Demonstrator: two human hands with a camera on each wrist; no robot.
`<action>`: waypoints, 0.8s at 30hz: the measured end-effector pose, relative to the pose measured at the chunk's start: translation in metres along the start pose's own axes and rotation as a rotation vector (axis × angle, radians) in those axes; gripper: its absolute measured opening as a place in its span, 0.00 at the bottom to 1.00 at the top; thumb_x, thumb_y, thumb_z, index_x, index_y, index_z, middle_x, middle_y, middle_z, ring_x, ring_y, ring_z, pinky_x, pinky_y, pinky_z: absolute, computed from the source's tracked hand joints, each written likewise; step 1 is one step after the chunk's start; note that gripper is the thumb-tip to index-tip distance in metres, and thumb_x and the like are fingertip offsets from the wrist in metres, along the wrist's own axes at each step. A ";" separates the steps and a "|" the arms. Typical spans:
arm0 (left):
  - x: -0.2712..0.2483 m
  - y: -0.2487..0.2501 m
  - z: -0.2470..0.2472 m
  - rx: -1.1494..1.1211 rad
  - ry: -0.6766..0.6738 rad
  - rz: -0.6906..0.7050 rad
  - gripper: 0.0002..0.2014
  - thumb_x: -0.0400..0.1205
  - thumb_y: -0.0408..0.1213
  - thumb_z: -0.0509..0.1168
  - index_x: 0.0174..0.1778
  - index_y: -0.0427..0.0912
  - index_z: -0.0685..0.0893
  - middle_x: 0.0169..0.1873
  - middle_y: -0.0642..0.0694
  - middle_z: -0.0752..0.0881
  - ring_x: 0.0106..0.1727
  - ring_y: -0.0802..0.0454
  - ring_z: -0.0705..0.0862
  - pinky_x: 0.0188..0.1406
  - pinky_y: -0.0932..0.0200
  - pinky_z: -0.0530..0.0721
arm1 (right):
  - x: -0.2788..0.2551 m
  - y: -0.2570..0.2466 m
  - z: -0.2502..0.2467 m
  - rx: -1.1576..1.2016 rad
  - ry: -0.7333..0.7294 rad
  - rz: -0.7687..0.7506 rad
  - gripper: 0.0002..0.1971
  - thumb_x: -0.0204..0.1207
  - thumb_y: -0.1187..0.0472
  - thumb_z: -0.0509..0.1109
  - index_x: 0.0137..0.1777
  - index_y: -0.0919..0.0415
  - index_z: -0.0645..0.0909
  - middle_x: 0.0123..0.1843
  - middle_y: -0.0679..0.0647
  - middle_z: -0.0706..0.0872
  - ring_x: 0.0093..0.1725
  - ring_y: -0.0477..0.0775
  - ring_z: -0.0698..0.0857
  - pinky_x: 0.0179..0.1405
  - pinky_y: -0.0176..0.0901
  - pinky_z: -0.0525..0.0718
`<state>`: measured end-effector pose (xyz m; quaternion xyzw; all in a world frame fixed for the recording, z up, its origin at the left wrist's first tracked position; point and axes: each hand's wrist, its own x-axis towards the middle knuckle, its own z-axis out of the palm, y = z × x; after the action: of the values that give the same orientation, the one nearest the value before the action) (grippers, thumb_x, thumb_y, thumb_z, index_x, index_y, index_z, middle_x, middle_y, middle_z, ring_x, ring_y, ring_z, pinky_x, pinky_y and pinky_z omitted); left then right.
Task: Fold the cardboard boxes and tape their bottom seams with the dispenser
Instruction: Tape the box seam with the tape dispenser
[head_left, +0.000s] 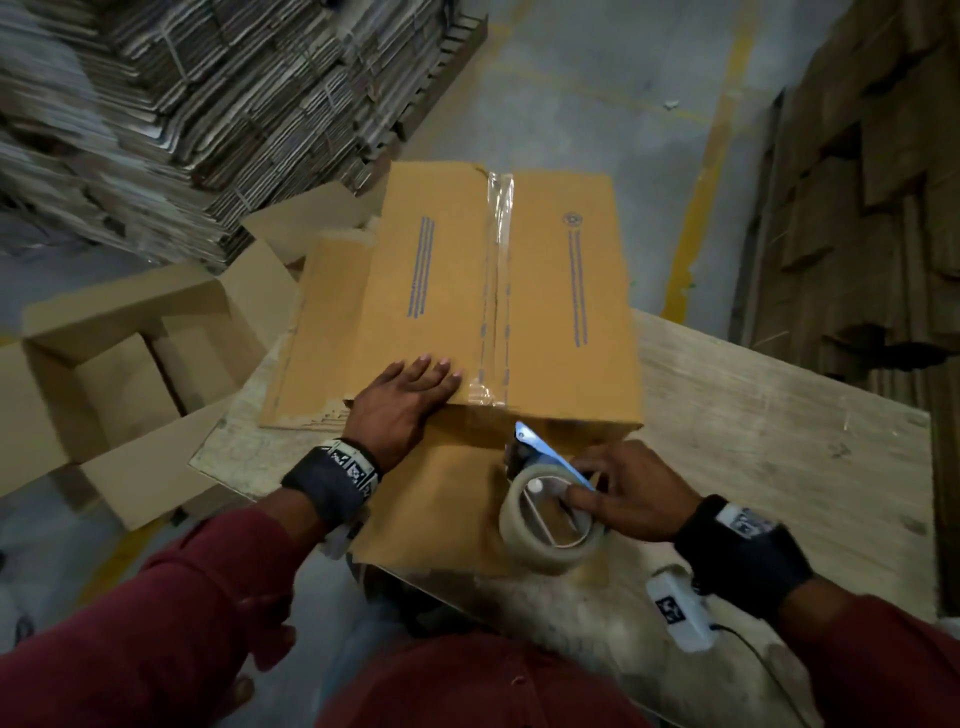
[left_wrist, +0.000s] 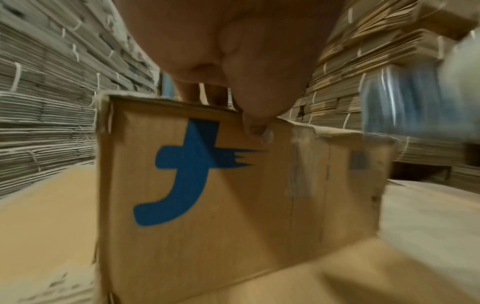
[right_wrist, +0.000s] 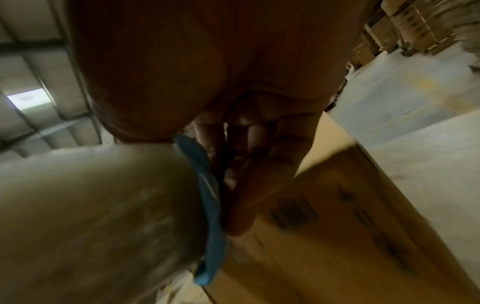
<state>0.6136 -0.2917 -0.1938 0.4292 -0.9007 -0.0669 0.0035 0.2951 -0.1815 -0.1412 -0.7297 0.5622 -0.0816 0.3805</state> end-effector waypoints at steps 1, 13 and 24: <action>-0.010 -0.003 0.000 0.000 0.009 0.027 0.33 0.80 0.33 0.53 0.86 0.47 0.72 0.82 0.42 0.76 0.83 0.38 0.74 0.81 0.38 0.72 | -0.003 -0.008 -0.012 0.034 0.011 -0.044 0.14 0.79 0.41 0.70 0.41 0.48 0.90 0.36 0.44 0.89 0.33 0.44 0.86 0.35 0.46 0.81; -0.083 0.044 0.005 -0.094 0.051 0.027 0.27 0.81 0.37 0.57 0.77 0.51 0.84 0.74 0.50 0.85 0.73 0.45 0.85 0.66 0.43 0.89 | 0.023 -0.042 -0.041 0.114 -0.007 -0.172 0.04 0.82 0.53 0.75 0.54 0.41 0.89 0.48 0.39 0.89 0.45 0.42 0.88 0.40 0.39 0.82; -0.084 0.008 -0.107 -1.919 -0.096 -1.045 0.38 0.83 0.69 0.64 0.63 0.31 0.87 0.53 0.34 0.93 0.56 0.39 0.93 0.63 0.41 0.90 | 0.036 -0.103 -0.010 -0.339 0.229 -0.314 0.19 0.78 0.44 0.68 0.66 0.41 0.88 0.70 0.44 0.86 0.54 0.53 0.88 0.43 0.51 0.87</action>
<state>0.6674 -0.2337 -0.0825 0.5740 -0.1798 -0.7509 0.2727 0.3805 -0.2098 -0.0790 -0.8475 0.4869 -0.1264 0.1693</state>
